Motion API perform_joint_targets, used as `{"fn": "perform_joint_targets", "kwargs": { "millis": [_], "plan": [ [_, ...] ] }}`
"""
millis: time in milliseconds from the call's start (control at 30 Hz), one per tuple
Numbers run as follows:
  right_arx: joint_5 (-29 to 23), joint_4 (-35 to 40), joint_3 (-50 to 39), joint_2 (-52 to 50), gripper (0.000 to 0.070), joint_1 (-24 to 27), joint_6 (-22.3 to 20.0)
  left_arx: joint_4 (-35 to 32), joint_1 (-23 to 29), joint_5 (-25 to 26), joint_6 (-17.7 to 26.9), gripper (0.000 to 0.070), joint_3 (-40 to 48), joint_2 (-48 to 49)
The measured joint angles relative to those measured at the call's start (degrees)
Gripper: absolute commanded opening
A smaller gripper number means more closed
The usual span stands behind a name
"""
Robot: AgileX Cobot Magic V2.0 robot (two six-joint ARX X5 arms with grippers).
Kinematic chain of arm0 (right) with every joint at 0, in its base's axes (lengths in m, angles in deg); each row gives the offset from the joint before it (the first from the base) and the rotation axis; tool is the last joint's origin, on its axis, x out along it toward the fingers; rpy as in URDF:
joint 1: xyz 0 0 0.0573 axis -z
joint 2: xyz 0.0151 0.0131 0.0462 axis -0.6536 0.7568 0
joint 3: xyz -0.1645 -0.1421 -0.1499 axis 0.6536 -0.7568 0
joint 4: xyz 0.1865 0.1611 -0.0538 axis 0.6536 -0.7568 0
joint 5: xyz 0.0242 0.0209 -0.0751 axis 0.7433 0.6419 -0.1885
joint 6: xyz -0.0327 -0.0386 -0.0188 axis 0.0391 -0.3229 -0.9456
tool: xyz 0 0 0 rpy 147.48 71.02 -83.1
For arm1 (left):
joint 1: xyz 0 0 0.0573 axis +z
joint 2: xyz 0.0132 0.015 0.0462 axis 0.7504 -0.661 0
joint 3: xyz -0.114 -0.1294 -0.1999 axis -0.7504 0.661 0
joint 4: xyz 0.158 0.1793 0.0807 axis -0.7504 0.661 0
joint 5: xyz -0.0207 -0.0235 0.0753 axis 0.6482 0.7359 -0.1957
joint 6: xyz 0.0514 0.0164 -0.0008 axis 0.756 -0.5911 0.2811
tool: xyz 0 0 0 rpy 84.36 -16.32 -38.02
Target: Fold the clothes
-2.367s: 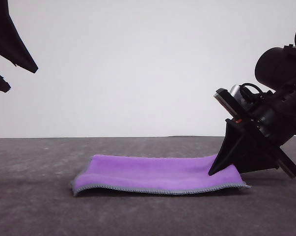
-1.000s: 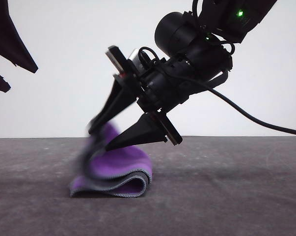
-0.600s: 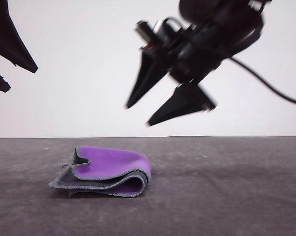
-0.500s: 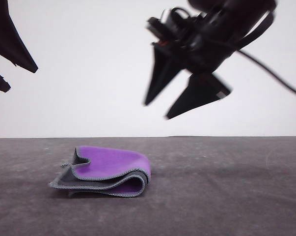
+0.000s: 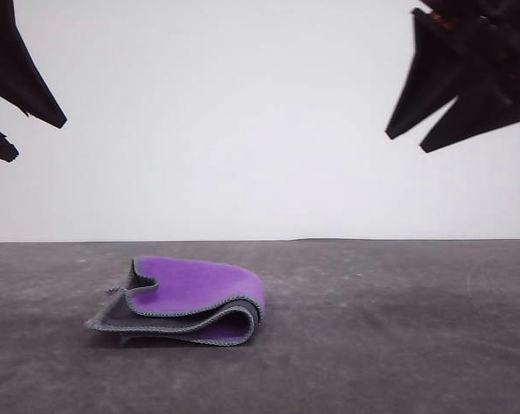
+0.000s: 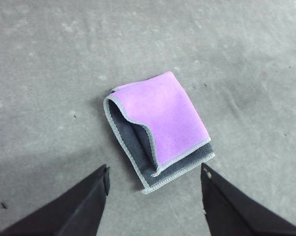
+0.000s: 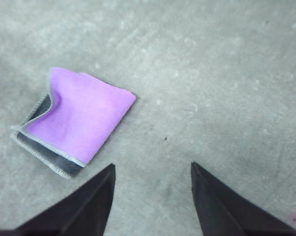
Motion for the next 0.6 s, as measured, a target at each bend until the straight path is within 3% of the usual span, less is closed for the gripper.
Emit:
{"fn": "perform_joint_targets", "kwargs": {
  "millis": [167, 400, 433, 467, 500, 533, 600],
  "plan": [
    [-4.2, 3.2, -5.7, -4.3, 0.0309, 0.9, 2.8, 0.0, 0.0, 0.0, 0.0, 0.0353, 0.0, 0.0],
    [-5.6, 3.8, -6.0, -4.2, 0.0296, 0.9, 3.4, 0.0, 0.0, 0.1, 0.0, 0.0353, 0.0, 0.0],
    [-5.7, 3.8, -6.0, -4.2, 0.0239, 0.9, 3.4, 0.0, 0.0, 0.1, 0.0, 0.0325, 0.0, 0.0],
    [-5.7, 3.8, -6.0, -4.2, 0.0113, 0.9, 3.4, 0.0, 0.0, 0.1, 0.0, 0.0256, 0.0, 0.0],
    [-5.7, 3.8, -6.0, -4.2, 0.0050, 0.9, 3.4, -0.1, 0.0, 0.1, 0.0, 0.0105, 0.0, 0.0],
    [-5.7, 3.8, -6.0, -4.2, 0.0019, 0.9, 3.4, -0.3, 0.0, 0.1, 0.0, 0.0000, 0.0, 0.0],
    [-5.7, 4.0, -6.0, -4.2, 0.0015, 0.9, 3.4, -0.9, 0.0, 0.1, -0.2, 0.0000, 0.0, 0.0]
  ]
}}
